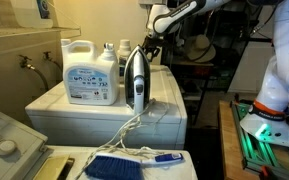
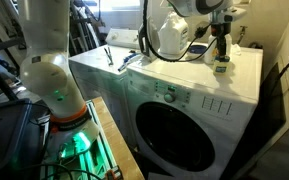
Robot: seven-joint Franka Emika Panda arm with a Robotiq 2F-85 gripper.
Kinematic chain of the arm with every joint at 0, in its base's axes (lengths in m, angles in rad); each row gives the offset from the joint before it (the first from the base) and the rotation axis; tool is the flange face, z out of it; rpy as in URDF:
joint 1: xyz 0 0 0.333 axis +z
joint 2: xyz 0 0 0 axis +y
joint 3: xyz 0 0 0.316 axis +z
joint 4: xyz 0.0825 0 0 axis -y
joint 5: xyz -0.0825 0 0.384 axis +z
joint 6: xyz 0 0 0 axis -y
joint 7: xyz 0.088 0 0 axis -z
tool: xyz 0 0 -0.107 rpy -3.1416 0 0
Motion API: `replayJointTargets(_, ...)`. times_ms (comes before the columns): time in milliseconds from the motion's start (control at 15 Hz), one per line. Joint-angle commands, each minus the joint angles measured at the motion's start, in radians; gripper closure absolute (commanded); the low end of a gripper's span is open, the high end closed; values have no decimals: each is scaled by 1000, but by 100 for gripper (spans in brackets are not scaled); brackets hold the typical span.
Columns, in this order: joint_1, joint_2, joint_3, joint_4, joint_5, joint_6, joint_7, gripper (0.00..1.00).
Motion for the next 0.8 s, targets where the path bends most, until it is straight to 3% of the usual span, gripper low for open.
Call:
replayJointTargets(0,-7,-23,5,-21,8,-11,-18,75)
replayJointTargets(133,-5,-63,21,-49,35,-22,-25,75)
replayJointTargets(467,15,-148,62,-108,76,-269,22,75)
replayJointTargets(733,9,-146,71,-167,66,-232,45,75)
